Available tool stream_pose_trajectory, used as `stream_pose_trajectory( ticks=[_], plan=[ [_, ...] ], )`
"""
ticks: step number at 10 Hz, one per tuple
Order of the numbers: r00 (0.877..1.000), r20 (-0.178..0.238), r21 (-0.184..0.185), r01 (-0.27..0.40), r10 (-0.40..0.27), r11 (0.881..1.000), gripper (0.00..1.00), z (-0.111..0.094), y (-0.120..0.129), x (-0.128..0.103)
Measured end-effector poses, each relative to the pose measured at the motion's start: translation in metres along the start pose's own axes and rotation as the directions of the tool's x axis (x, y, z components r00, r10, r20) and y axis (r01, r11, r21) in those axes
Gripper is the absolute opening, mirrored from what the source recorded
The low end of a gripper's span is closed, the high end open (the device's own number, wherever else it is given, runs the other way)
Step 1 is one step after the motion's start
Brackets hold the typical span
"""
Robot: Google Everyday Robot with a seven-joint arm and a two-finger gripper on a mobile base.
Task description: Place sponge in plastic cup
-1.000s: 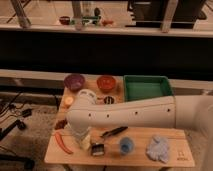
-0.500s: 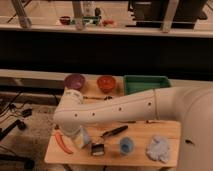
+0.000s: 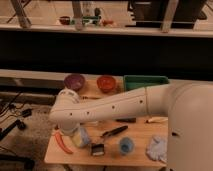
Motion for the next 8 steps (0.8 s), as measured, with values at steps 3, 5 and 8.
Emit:
stream_pose_trajectory(
  ticks=[3, 5, 8],
  plan=[
    [1.000, 0.005, -0.015, -0.007, 0.008, 1.000, 0.80, 0.015, -0.006, 0.006],
    [1.000, 0.006, -0.019, 0.001, 0.000, 1.000, 0.80, 0.022, -0.012, 0.006],
    [1.000, -0.001, -0.034, 0.007, -0.007, 0.999, 0.80, 0.033, -0.018, 0.009]
  ],
)
